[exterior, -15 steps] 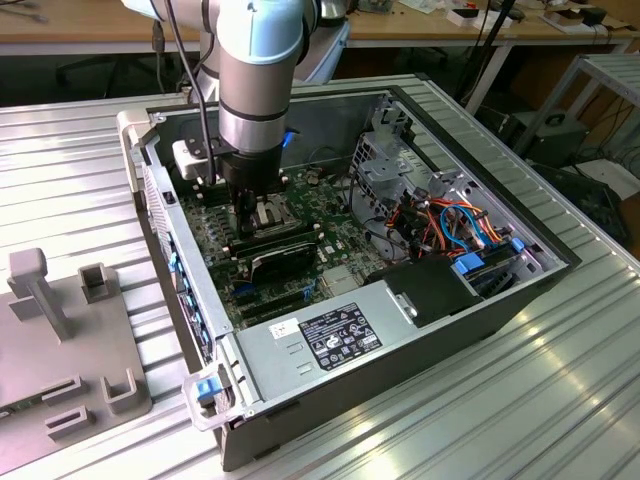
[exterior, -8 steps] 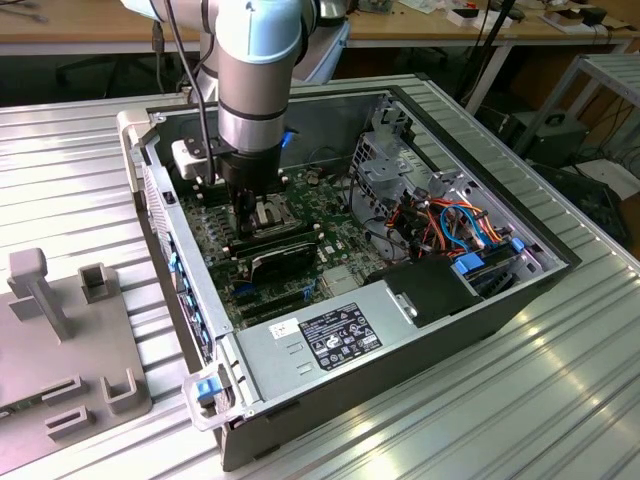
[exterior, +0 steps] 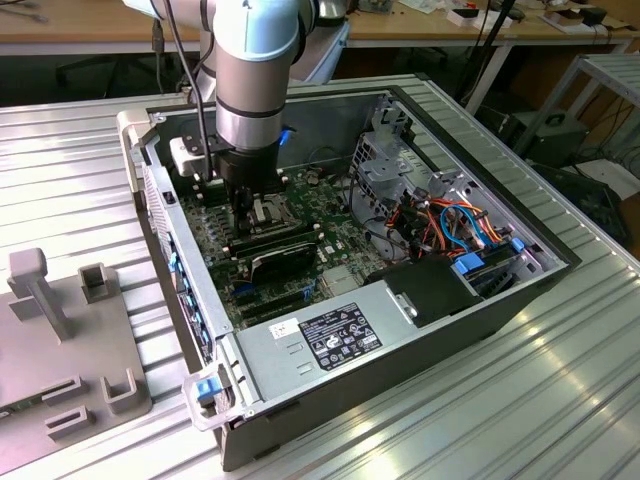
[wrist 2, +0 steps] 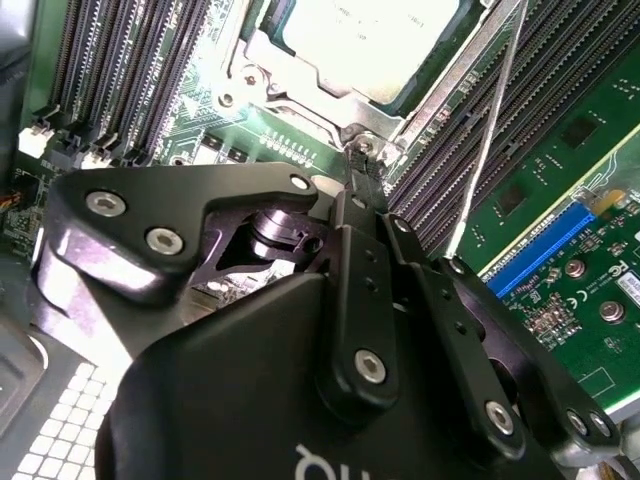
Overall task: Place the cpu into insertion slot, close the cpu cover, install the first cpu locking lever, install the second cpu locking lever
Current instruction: 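Install the second cpu locking lever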
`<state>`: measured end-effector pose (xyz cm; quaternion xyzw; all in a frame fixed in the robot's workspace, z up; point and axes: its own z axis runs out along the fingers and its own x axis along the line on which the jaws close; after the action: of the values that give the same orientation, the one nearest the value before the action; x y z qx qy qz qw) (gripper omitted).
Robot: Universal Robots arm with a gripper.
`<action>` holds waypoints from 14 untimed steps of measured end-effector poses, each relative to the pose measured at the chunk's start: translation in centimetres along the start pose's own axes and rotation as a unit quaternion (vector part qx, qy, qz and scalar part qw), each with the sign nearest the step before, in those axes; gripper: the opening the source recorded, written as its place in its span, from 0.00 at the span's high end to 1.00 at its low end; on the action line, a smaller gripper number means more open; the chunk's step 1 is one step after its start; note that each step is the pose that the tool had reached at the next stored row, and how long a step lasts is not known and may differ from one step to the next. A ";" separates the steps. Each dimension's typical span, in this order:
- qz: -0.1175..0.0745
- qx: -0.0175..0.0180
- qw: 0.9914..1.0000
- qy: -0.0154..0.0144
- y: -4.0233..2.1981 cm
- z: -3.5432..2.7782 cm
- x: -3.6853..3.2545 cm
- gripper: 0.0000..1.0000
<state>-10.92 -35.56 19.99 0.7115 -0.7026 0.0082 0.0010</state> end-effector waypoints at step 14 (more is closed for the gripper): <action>0.000 0.002 1.000 0.004 -0.18 -4.58 -0.24 0.89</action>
<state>-10.80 -35.26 24.57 0.7115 -0.7026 0.0121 0.0027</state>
